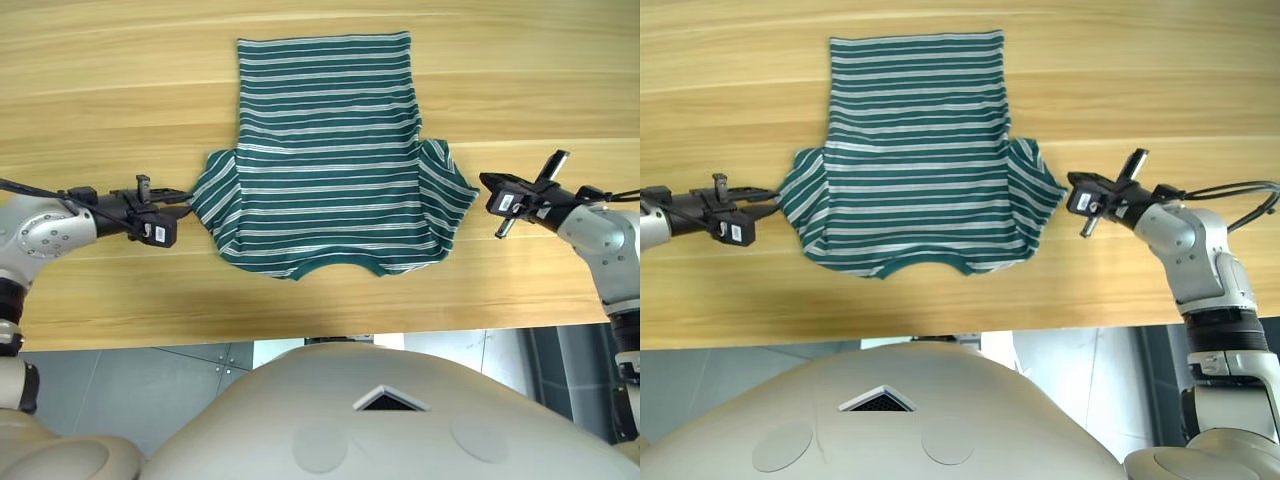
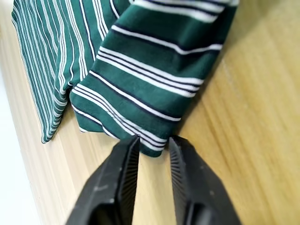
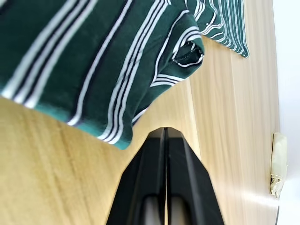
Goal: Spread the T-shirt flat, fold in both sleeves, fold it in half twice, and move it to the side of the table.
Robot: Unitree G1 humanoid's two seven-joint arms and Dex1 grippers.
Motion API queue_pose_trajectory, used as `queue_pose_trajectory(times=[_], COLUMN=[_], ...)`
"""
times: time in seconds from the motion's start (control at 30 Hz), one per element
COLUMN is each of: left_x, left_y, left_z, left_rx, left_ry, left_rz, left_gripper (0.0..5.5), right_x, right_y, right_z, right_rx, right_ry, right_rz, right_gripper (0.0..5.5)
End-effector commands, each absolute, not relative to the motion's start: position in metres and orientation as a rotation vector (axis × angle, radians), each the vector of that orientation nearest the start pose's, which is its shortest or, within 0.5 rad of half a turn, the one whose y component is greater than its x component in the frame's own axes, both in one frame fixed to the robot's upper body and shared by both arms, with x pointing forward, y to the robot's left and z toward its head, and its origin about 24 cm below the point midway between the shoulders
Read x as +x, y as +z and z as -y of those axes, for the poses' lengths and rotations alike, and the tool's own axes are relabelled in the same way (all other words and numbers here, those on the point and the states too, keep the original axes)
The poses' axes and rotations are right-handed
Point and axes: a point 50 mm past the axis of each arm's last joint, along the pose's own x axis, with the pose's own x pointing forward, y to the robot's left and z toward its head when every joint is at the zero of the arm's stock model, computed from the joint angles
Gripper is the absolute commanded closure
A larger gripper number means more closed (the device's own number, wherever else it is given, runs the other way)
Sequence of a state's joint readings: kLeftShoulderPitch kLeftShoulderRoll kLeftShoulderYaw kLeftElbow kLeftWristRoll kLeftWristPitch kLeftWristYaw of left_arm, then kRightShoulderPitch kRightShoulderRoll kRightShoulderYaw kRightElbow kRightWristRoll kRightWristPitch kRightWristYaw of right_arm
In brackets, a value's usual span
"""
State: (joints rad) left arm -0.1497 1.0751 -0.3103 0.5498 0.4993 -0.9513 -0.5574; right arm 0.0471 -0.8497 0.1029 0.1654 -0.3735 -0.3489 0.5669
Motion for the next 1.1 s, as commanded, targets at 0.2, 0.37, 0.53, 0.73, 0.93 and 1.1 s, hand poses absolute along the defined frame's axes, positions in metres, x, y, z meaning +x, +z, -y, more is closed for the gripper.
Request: queue_pose_trajectory(times=[0.2, 0.37, 0.53, 0.73, 0.93, 1.1], left_x=[0.216, 0.221, 0.218, 0.226, 0.230, 0.224], left_y=[0.031, 0.037, 0.042, 0.052, 0.066, 0.071], left_z=[-0.300, -0.293, -0.281, -0.280, -0.289, -0.286], left_rx=[1.456, 1.434, 1.375, 1.367, 1.414, 1.385], left_ry=[-1.272, -1.240, -1.236, -1.174, -1.113, -1.146], left_rz=[-0.267, -0.183, -0.077, -0.030, -0.040, -0.022], left_gripper=[5.48, 5.48, 5.48, 5.48, 5.48, 5.48], right_x=[0.222, 0.221, 0.219, 0.216, 0.215, 0.214], right_y=[0.043, 0.044, 0.040, 0.036, 0.035, 0.035], right_z=[0.265, 0.267, 0.264, 0.261, 0.261, 0.261], right_rx=[-1.187, -1.186, -1.180, -1.154, -1.149, -1.149], right_ry=[0.812, 0.813, 0.824, 0.827, 0.836, 0.836], right_rz=[-0.295, -0.299, -0.304, -0.305, -0.308, -0.310], right_gripper=[5.50, 5.50, 5.50, 5.50, 5.50, 5.50])
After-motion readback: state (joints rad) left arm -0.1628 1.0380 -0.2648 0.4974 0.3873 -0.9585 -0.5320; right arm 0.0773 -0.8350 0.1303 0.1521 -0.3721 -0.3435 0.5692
